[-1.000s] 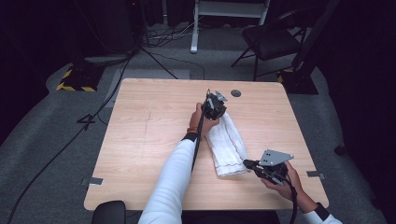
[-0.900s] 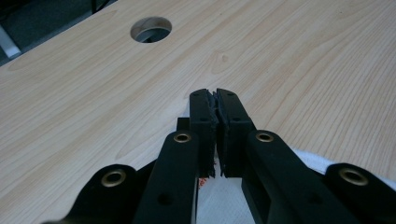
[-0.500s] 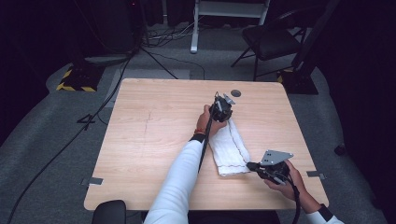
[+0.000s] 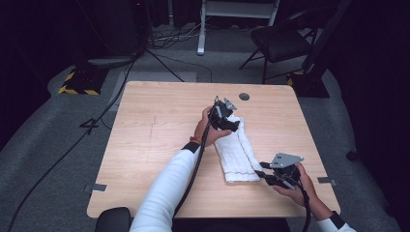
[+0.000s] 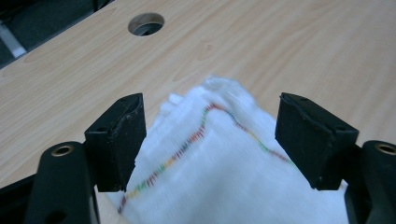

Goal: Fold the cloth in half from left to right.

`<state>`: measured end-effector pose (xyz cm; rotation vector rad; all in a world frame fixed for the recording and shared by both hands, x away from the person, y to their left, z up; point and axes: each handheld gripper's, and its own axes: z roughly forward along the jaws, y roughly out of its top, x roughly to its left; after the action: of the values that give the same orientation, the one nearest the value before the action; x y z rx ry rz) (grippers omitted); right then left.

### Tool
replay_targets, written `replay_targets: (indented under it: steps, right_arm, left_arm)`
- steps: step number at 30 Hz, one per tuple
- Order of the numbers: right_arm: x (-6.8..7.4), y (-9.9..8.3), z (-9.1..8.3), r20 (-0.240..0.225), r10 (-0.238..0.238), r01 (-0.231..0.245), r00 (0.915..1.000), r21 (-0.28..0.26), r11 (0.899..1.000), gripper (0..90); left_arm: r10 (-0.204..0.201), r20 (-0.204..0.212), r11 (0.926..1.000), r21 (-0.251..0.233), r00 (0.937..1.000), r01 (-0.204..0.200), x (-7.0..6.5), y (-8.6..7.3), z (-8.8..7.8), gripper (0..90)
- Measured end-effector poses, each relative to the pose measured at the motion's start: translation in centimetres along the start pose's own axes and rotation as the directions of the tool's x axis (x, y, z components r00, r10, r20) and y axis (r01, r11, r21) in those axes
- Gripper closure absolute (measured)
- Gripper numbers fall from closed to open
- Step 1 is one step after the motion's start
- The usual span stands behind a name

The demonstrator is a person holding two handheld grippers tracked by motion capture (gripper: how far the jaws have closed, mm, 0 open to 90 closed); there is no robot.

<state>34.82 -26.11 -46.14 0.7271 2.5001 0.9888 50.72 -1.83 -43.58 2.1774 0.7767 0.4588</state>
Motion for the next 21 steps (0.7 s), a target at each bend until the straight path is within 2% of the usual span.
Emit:
replay_targets:
  steps: [5, 9, 11, 14, 17, 18, 20, 21]
  right_arm:
    - [-0.4, 0.0, 0.0, 0.018, 0.018, -0.018, 0.9997, -0.014, 1.0, 55.7]
    - [-1.2, -0.2, 0.3, 0.02, 0.037, -0.036, 0.9991, -0.03, 0.999, 52.9]
    - [-1.6, -0.3, 0.7, 0.031, 0.04, -0.039, 0.9987, -0.028, 0.999, 51.8]
    - [-2.3, -0.5, 1.3, 0.036, 0.038, -0.037, 0.9987, -0.02, 0.999, 49.9]
    - [-3.0, -0.5, 1.9, 0.038, 0.049, -0.048, 0.9981, -0.019, 0.999, 47.3]
    - [-3.2, -0.5, 2.1, 0.044, 0.05, -0.05, 0.9978, -0.013, 0.999, 46.3]
    - [-3.5, -0.4, 2.6, 0.034, 0.045, -0.044, 0.9984, -0.013, 0.999, 45.9]
    - [-3.6, -0.4, 2.9, 0.036, 0.041, -0.04, 0.9985, -0.005, 0.999, 45.8]
  left_arm:
    - [0.06, 0.063, 0.9982, -0.001, 0.9963, -0.06, -1.7, -2.3, -2.8, 23.6]
    - [0.08, 0.119, 0.9966, 0.007, 0.9896, -0.082, -3.5, -4.5, -4.0, 23.0]
    - [0.1, 0.145, 0.9944, 0.019, 0.9844, -0.104, -4.7, -5.5, -4.2, 23.1]
    - [0.151, 0.173, 0.9862, 0.04, 0.9733, -0.16, -6.3, -6.5, -4.1, 23.1]
    - [0.167, 0.198, 0.9817, 0.057, 0.9659, -0.182, -7.3, -7.1, -3.8, 23.6]
    - [0.182, 0.196, 0.9778, 0.068, 0.9636, -0.198, -7.5, -7.2, -3.7, 23.5]
    - [0.19, 0.201, 0.9744, 0.081, 0.961, -0.21, -7.7, -7.5, -3.4, 23.6]
    - [0.18, 0.204, 0.9756, 0.088, 0.9622, -0.201, -7.8, -7.6, -3.3, 23.7]
